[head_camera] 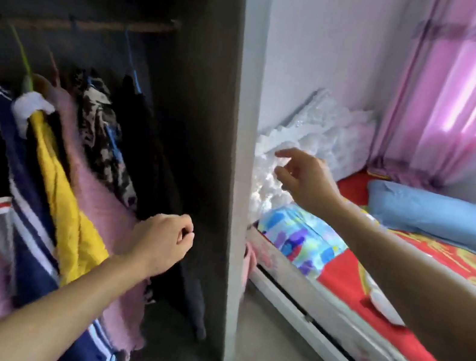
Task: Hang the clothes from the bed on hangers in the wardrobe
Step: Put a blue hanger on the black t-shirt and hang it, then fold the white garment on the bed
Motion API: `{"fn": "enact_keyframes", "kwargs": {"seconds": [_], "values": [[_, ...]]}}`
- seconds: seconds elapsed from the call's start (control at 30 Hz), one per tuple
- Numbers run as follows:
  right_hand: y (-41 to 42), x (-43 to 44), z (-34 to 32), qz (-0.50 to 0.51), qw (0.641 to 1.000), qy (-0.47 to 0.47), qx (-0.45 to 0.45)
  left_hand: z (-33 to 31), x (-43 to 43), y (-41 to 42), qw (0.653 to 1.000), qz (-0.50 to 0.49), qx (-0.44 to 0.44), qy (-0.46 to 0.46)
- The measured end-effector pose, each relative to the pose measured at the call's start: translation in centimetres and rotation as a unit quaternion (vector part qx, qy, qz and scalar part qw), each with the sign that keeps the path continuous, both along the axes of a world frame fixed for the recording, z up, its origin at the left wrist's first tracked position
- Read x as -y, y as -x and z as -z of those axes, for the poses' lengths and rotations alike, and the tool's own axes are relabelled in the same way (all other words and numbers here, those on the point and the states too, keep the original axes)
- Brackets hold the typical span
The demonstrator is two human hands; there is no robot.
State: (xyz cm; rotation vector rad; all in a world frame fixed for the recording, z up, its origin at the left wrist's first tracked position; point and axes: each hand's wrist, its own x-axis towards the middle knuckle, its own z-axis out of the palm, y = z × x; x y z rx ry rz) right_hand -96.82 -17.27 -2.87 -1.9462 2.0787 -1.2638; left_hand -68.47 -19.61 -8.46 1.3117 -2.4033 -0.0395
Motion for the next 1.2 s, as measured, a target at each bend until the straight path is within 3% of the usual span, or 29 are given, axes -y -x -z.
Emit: {"fn": "enact_keyframes", "kwargs": {"seconds": [0.1,0.23,0.37,0.57,0.77,1.2], "values": [[10.2,-6.4,2.8,0.138,0.99,-0.031,0.023,1.8,-1.7,7.6,0.995,0.087,0.036,-0.029],[22.3,-15.8,6.8,0.311,0.945,-0.072,0.076,3.9,-3.7,18.7,0.978,0.18,0.086,-0.068],[32.2,-24.5,11.6,0.389,0.9,-0.125,0.15,6.3,-5.8,30.5,0.954,0.254,0.121,-0.105],[44.4,-33.9,18.7,0.425,0.838,-0.234,0.25,11.0,-9.5,46.7,0.925,0.301,0.161,-0.168],[51.6,-38.0,23.2,0.435,0.783,-0.328,0.3,15.1,-10.9,55.7,0.905,0.302,0.215,-0.208],[62.9,-27.3,32.4,0.371,0.759,-0.443,0.3,25.9,-1.2,70.7,0.868,0.286,0.272,-0.303]]}}
